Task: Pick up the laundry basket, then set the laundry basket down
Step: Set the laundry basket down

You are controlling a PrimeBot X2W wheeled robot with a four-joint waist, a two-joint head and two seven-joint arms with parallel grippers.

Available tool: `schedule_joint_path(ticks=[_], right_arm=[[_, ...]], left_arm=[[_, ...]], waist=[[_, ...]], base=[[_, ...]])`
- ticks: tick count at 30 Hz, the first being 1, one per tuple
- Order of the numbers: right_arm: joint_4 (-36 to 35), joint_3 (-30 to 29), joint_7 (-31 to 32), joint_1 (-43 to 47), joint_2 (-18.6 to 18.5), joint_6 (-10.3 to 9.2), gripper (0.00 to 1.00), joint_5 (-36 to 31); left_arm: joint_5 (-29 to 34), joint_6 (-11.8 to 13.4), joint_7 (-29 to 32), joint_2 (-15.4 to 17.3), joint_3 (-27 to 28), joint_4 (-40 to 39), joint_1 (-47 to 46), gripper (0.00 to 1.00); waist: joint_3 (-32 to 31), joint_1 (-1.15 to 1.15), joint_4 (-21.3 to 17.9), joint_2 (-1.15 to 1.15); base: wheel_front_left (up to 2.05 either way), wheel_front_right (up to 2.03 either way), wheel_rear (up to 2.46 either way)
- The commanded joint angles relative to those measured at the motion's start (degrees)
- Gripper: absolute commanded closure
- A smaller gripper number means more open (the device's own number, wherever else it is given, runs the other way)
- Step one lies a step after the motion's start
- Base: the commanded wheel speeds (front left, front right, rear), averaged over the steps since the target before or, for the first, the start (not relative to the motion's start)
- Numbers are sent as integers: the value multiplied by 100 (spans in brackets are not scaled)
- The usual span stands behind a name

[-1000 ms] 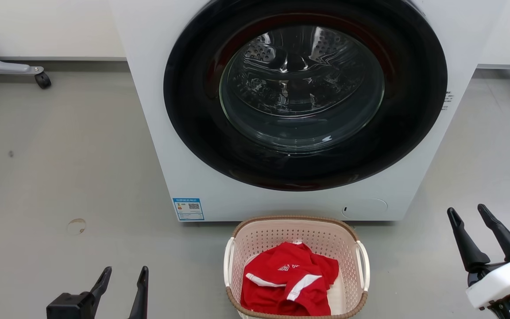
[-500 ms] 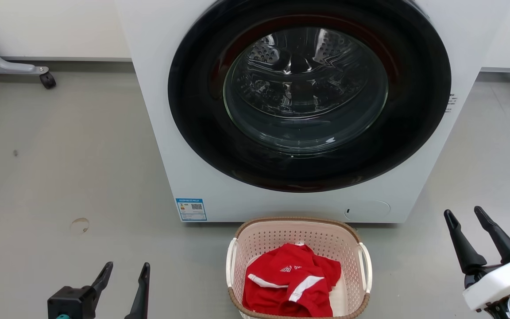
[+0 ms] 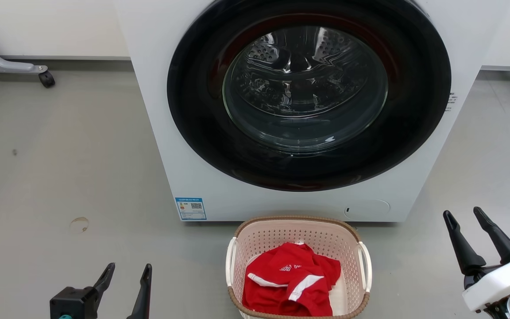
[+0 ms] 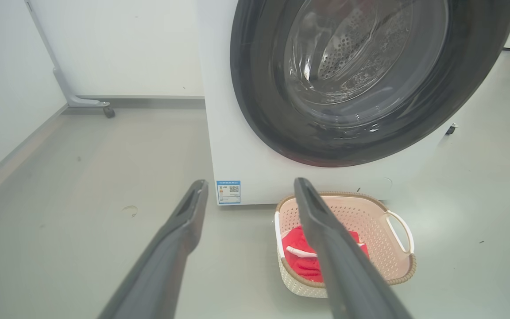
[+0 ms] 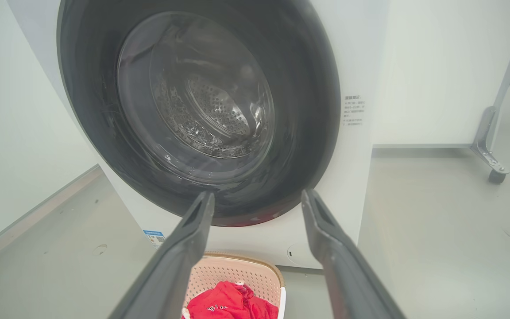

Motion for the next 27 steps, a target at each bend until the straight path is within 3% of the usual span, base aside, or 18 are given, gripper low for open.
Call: schedule_joint_path(ticks=[1, 27], right_arm=[[-94, 78, -2, -70, -190, -16, 0, -42], [-138, 55, 41, -84, -204, -16, 0, -55]], left_arm=[[-8, 46, -54, 71, 204, -119, -388, 0], [-102, 51, -198, 43, 144, 42, -421, 0]], waist=[[1, 0, 2, -1], [1, 0, 49, -1]], base=[[0, 0, 0], [0, 0, 0]])
